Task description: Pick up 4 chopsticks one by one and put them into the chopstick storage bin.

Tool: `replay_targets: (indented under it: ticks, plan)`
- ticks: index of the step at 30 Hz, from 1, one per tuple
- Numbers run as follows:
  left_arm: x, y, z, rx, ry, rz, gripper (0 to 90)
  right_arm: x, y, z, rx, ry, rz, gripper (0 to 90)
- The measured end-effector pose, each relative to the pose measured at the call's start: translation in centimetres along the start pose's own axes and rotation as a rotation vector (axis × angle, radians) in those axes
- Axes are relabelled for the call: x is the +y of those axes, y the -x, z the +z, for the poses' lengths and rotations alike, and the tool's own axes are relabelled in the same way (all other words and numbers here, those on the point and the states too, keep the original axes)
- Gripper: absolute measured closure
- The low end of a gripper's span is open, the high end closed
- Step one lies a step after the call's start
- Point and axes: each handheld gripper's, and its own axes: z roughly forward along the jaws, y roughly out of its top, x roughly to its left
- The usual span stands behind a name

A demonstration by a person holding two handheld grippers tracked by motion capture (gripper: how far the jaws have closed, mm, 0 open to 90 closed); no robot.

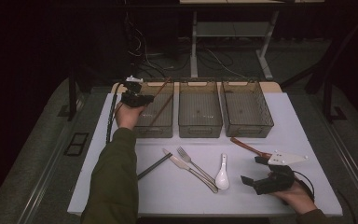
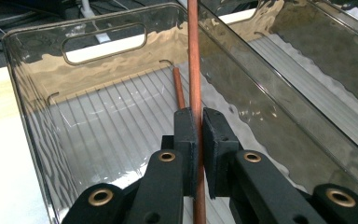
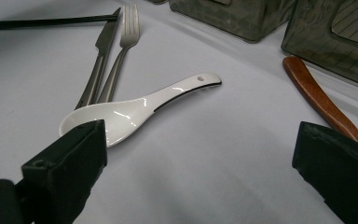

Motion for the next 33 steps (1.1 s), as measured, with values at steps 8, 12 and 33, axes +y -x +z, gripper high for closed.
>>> replay_targets:
  ticks: [8, 12, 33]
  plan:
    - [0.0, -0.1, 0.0, 0.029, -0.009, -0.006, 76.9, 0.0, 0.0, -0.1, -0.001, 0.002, 0.000, 2.9]
    - [0.0, -0.1, 0.0, 0.034, -0.006, 0.002, 68.1, 0.0, 0.0, -0.1, 0.000, 0.001, -0.001, 2.9]
    - [0.3, 2.6, -2.0, -0.033, 0.006, 0.141, 40.9, 0.0, -0.1, 0.0, -0.004, -0.006, -0.005, 3.0]
